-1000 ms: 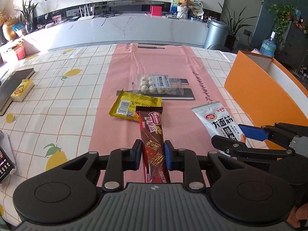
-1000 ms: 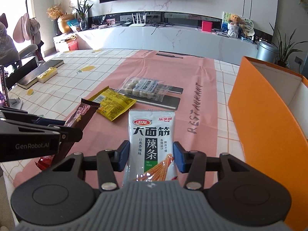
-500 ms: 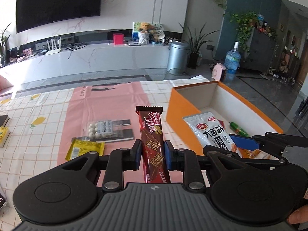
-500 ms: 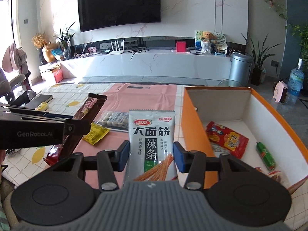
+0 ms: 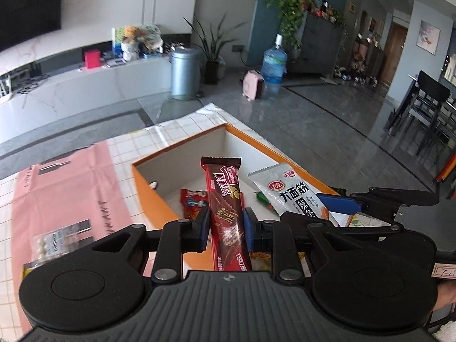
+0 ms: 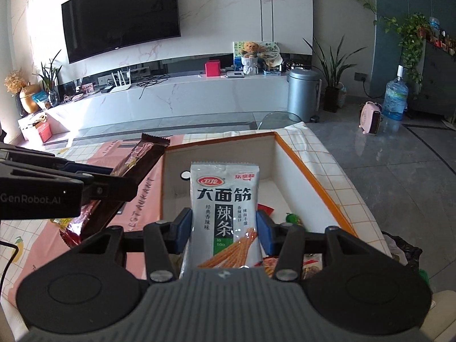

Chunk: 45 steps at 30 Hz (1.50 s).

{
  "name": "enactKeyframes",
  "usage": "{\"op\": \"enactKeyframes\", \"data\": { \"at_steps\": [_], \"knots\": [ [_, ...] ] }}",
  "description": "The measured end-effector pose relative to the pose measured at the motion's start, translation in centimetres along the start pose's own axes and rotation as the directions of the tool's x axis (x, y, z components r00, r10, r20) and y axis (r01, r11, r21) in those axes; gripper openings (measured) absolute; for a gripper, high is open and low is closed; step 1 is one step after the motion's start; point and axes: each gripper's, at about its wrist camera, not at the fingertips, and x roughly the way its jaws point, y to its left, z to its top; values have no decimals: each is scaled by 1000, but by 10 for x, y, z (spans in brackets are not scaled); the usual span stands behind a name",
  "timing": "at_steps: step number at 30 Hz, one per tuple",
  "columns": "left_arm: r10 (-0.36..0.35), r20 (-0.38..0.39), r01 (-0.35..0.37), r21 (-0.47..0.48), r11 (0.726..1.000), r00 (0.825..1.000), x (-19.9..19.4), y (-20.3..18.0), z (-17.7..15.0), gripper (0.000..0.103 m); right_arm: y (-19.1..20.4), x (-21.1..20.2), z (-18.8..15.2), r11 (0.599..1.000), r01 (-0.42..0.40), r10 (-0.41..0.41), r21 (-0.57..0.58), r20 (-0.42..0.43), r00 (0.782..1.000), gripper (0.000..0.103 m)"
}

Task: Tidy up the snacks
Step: 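Carry the chocolate bar and spicy-strip bag over the orange box, then open both tools to drop the chocolate bar and spicy-strip bag into the box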

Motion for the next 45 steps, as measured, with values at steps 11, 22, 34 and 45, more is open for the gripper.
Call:
{"op": "enactKeyframes", "data": {
  "at_steps": [11,22,34,45],
  "knots": [
    [28,-188,-16,66,998,982,94,4,32,27,-41,83,21,998,-31,42,63,-196,980,46],
    [150,-322,-99,169,981,935,149,12,26,27,-46,159,25,999,13,1,36,-359,933,46],
    [262,-360,-142,328,934,895,175,6,17,30,-45,192,25,998,24,3,50,-485,875,48],
    [264,-318,-150,341,928,910,163,4,24,43,-39,183,30,999,48,-34,19,-468,883,59]
  ]
}}
